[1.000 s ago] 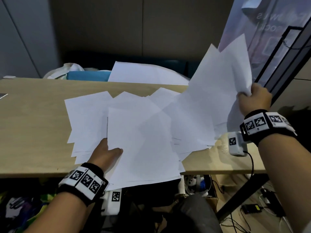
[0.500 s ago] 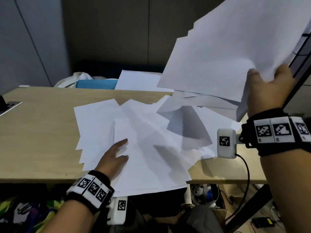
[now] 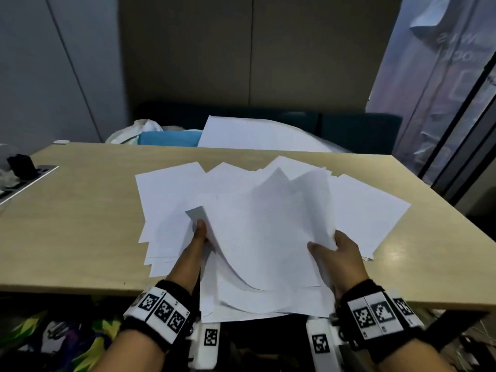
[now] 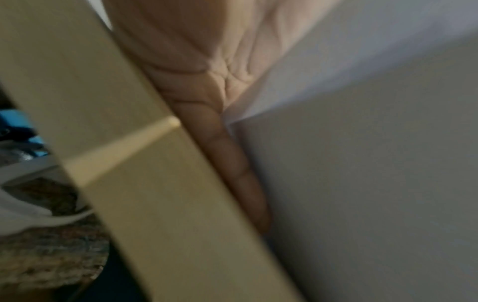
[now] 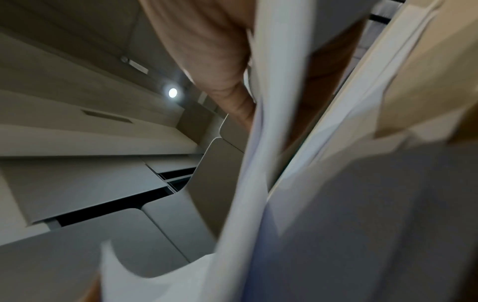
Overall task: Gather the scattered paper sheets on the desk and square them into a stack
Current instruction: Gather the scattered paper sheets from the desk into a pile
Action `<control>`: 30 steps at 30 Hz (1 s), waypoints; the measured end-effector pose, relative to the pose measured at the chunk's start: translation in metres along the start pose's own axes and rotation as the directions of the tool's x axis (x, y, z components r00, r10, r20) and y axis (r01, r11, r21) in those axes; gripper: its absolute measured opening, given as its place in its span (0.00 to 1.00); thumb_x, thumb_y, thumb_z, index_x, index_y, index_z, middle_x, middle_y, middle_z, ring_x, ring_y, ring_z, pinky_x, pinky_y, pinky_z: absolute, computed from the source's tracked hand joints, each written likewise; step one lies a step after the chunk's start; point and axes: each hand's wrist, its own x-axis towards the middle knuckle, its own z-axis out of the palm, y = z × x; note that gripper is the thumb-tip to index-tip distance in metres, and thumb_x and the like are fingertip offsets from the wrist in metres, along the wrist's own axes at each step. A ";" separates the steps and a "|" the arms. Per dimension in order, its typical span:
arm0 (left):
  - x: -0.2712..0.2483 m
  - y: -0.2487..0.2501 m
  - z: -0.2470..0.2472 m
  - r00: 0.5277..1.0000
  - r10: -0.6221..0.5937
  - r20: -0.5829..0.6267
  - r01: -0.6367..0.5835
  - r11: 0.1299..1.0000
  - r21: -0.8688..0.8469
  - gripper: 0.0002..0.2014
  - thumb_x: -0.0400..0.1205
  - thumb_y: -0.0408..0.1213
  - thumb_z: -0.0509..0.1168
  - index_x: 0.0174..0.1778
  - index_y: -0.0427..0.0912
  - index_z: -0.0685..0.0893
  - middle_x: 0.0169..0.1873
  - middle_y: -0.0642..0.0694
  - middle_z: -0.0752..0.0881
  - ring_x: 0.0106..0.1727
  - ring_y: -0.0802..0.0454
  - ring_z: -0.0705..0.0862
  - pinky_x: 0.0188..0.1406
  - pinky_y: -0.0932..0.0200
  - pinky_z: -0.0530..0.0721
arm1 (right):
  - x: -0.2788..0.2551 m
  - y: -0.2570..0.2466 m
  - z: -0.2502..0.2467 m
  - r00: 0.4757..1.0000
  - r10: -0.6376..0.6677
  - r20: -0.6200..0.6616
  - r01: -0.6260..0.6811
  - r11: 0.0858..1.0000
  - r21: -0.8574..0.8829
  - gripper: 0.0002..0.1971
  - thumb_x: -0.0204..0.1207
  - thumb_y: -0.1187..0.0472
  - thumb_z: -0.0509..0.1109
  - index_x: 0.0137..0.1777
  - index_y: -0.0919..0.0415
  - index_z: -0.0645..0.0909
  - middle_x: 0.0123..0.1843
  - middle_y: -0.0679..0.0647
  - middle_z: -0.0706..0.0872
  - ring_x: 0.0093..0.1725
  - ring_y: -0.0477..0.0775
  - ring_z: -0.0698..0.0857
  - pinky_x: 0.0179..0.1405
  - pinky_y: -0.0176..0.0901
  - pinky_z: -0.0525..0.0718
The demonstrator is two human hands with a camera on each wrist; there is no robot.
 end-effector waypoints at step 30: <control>0.017 -0.018 -0.015 0.927 0.212 -0.308 -0.082 0.919 0.386 0.19 0.80 0.44 0.69 0.62 0.36 0.83 0.56 0.43 0.86 0.62 0.45 0.82 0.68 0.56 0.72 | 0.069 -0.050 0.000 0.938 -0.157 0.310 0.345 0.515 -0.785 0.35 0.71 0.39 0.71 0.78 0.40 0.64 0.80 0.46 0.64 0.78 0.56 0.65 0.71 0.64 0.70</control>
